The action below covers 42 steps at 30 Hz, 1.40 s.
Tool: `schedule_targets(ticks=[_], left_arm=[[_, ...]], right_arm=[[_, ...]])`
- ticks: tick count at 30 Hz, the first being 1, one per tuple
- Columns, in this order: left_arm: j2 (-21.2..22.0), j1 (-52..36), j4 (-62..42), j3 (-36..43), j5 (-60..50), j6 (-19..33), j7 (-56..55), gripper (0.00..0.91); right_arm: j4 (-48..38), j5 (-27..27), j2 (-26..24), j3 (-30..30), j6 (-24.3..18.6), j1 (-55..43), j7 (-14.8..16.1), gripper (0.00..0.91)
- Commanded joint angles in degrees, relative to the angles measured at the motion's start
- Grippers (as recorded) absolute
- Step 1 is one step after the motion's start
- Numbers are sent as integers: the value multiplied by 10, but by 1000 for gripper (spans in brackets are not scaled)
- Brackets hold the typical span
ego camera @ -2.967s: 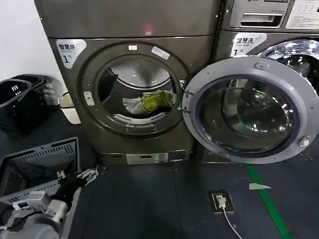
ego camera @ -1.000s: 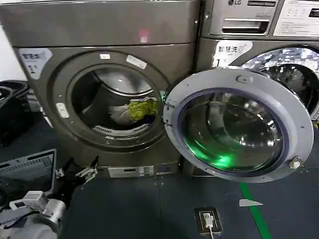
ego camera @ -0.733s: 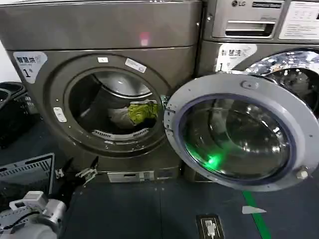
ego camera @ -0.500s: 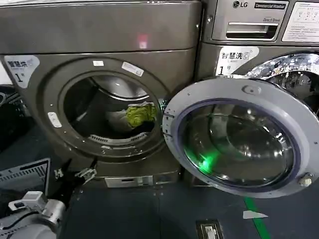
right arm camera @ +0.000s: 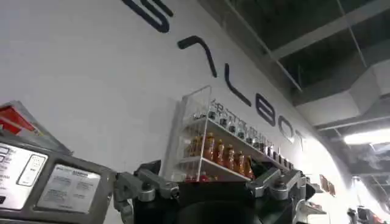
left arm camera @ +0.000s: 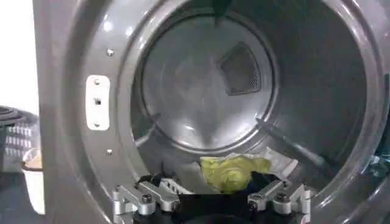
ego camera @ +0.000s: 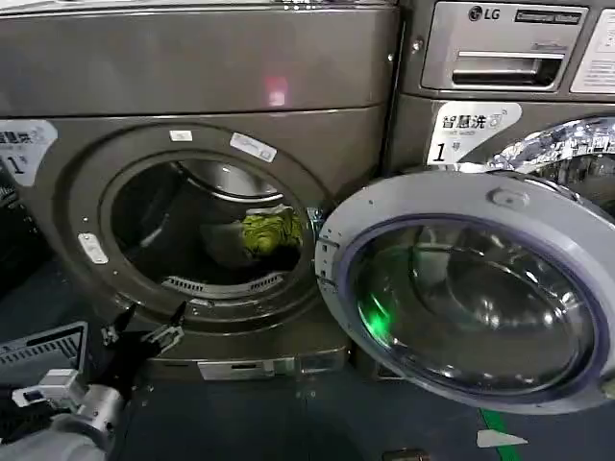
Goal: Grasp the clothes from the dryer.
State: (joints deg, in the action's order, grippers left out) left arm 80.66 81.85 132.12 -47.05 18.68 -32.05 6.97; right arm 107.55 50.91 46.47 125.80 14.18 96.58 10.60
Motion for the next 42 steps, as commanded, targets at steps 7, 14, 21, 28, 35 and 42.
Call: schedule_targets(ticks=[7,14,21,28,35,42], left_arm=[[-2,-4,-1,4,0,7,5,907],[-29,-57,-39,33,-3,31,7,907],[-60,-188,-166,92,0,61,-15,907],[-53,-353,-367,159,5,100,-38,907],[-47,-471,-522,202,1,125,-33,907],[-39,-557,-645,225,-11,156,-28,907]], right_arm=[[4,-4,-3,10,17,5,-22,907],[13,-22,-11,23,42,14,-39,907],[16,-27,-14,44,40,28,-41,907],[18,-22,-9,62,38,44,-33,907],[18,-18,-2,68,38,49,-31,907],[17,-12,-3,72,36,48,-27,907]])
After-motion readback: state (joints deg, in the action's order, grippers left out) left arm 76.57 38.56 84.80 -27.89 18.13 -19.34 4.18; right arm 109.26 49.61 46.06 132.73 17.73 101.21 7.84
